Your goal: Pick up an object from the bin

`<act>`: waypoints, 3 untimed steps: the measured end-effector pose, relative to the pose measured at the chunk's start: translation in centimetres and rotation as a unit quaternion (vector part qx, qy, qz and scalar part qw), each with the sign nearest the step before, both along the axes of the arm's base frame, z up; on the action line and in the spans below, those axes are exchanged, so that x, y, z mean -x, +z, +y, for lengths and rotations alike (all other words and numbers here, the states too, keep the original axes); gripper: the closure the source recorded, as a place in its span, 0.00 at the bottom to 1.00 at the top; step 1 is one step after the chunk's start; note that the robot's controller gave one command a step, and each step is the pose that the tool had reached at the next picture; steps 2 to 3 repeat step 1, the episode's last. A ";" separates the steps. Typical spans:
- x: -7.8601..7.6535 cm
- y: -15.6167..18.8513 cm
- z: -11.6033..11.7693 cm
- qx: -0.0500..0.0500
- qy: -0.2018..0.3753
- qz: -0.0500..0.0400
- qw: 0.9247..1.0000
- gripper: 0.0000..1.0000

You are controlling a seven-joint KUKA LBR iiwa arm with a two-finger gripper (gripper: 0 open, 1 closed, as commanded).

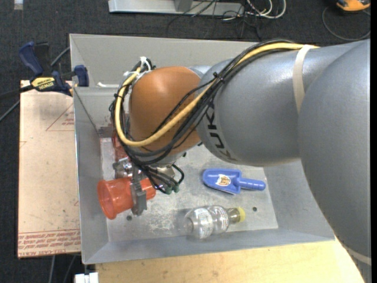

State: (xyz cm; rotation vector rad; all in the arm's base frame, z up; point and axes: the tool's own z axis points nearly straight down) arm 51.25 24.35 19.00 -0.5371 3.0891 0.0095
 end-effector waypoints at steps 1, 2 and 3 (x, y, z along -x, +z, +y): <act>0.8 6.4 0.9 -0.004 -0.023 -0.005 1.000 1.00; 0.8 6.4 0.9 -0.004 -0.023 -0.005 1.000 1.00; 0.8 6.4 0.9 -0.004 -0.023 -0.005 1.000 1.00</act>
Offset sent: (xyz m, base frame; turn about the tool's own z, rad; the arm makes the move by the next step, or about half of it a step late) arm -0.0121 0.0052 0.0988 0.0833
